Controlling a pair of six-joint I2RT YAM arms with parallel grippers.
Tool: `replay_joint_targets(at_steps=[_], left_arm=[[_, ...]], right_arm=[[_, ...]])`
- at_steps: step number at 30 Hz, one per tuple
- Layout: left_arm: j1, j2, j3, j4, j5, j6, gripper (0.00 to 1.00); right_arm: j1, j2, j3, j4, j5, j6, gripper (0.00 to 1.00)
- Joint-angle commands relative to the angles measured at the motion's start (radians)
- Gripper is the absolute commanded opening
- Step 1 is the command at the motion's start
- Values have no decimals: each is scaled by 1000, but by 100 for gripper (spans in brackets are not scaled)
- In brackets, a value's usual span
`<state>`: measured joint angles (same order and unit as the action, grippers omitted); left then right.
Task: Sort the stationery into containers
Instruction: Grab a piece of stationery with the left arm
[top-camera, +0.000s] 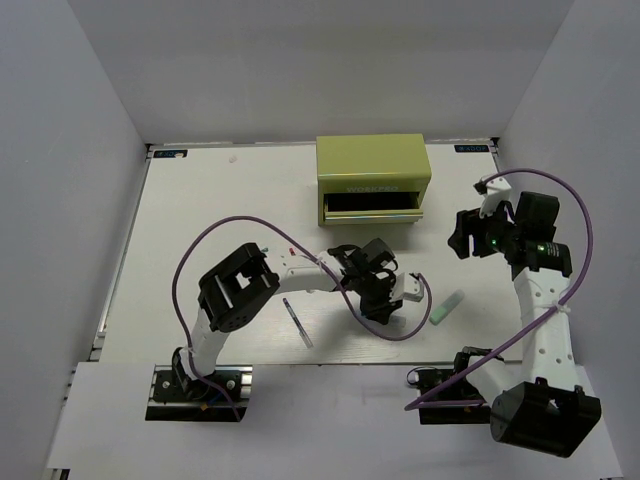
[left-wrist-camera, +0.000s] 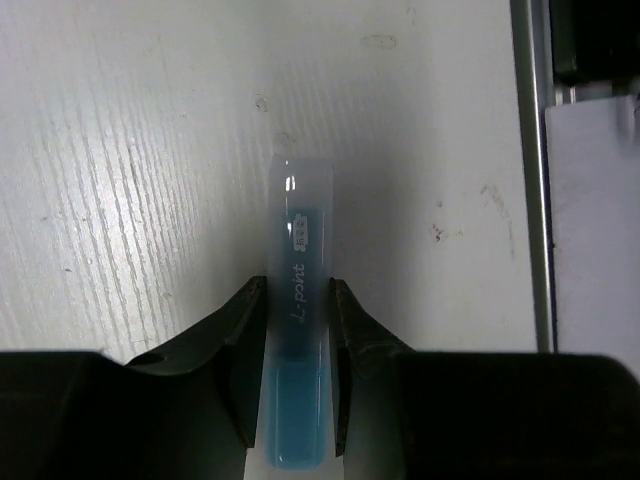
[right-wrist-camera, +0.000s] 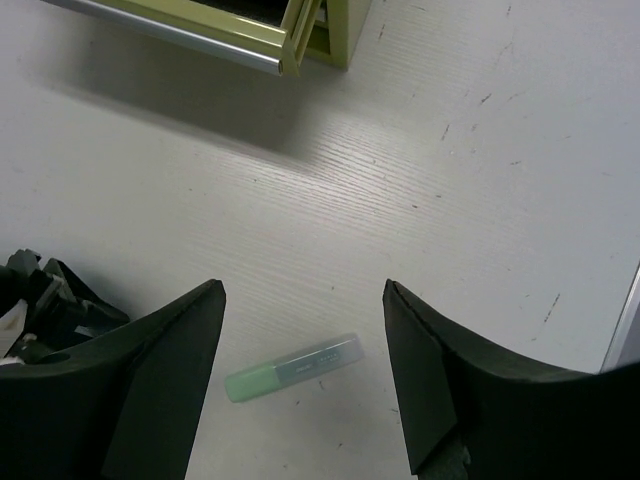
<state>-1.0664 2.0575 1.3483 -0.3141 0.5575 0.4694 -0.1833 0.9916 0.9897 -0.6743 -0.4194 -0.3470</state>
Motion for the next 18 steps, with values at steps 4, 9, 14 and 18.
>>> replay_joint_targets(at_steps=[4, 9, 14, 18], left_arm=[[10, 38, 20, -206, -114, -129, 0], [10, -69, 92, -166, -261, -152, 0], [28, -154, 178, -148, -411, -143, 0], [49, -203, 247, -114, -478, -109, 0]], right_arm=[[-4, -24, -22, 21, -28, 0, 71], [-4, -34, -34, 13, -16, -7, 72], [-5, -39, -36, 16, -10, -6, 72], [-5, -39, -37, 19, -9, -7, 72]])
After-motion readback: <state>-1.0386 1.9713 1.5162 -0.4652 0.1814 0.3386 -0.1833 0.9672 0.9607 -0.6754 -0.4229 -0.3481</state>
